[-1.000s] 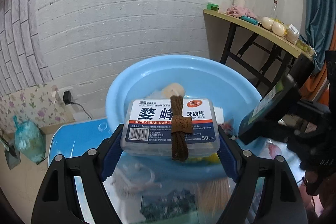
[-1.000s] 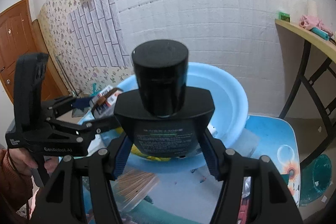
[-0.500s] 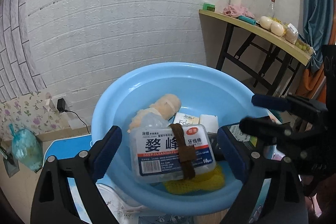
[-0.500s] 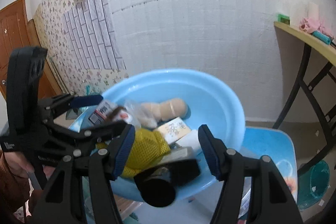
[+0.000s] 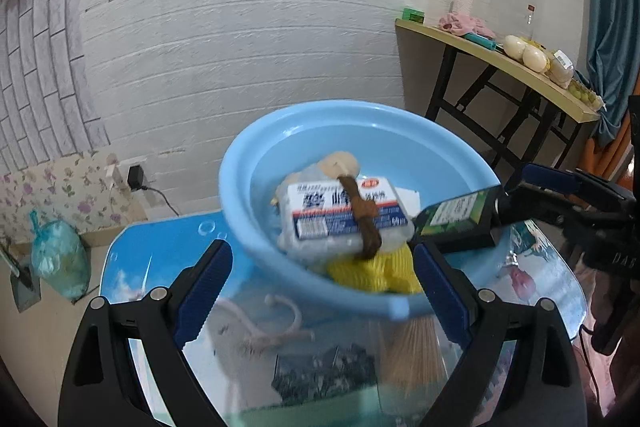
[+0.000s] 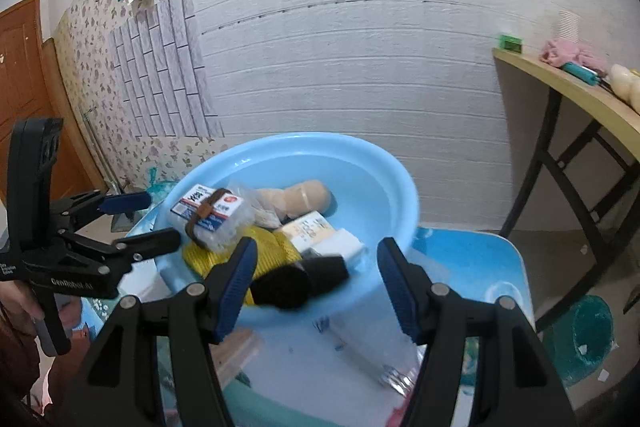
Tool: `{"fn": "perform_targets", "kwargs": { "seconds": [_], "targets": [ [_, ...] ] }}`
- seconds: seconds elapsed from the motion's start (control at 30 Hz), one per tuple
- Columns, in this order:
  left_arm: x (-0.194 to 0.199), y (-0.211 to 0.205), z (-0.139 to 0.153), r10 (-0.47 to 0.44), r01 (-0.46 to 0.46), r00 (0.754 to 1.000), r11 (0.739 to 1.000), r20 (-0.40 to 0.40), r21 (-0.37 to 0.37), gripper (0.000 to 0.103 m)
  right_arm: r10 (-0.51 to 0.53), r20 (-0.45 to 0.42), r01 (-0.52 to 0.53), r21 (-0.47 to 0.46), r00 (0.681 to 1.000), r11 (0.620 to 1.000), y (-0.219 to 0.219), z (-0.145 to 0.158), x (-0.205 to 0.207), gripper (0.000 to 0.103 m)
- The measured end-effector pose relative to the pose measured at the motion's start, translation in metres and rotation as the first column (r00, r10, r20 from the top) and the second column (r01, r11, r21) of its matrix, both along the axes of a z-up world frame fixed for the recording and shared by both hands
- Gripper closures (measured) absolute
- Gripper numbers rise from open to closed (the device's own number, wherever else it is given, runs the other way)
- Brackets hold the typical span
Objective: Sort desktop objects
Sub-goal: 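Carry the floss box and dark bottle into the basin and release both, then grasp the toothpick box with the left tool while the right tool grasps the glass jar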
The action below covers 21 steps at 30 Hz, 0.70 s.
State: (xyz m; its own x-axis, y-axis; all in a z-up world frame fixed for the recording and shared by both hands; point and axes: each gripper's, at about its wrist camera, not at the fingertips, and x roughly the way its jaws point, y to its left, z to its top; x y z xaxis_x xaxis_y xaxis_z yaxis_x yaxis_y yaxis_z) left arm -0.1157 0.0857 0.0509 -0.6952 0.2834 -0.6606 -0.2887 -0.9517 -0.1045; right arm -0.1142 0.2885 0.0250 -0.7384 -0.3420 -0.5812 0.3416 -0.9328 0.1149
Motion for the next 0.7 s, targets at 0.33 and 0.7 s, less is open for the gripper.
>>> {"fn": "perform_targets", "kwargs": {
  "seconds": [0.33,0.7],
  "targets": [
    [0.031,-0.011,-0.011,0.037,-0.038,0.999,0.999,0.032,0.003,0.011,-0.119,-0.009,0.119,0.066,0.993,0.991,0.021,-0.003,0.013,0.041],
    [0.054,-0.012,-0.032,0.049,-0.049,0.995,0.999,0.085,0.0,0.011,-0.254,0.1,0.252,0.036,0.962,0.967,0.068,-0.024,0.021,0.041]
  ]
}}
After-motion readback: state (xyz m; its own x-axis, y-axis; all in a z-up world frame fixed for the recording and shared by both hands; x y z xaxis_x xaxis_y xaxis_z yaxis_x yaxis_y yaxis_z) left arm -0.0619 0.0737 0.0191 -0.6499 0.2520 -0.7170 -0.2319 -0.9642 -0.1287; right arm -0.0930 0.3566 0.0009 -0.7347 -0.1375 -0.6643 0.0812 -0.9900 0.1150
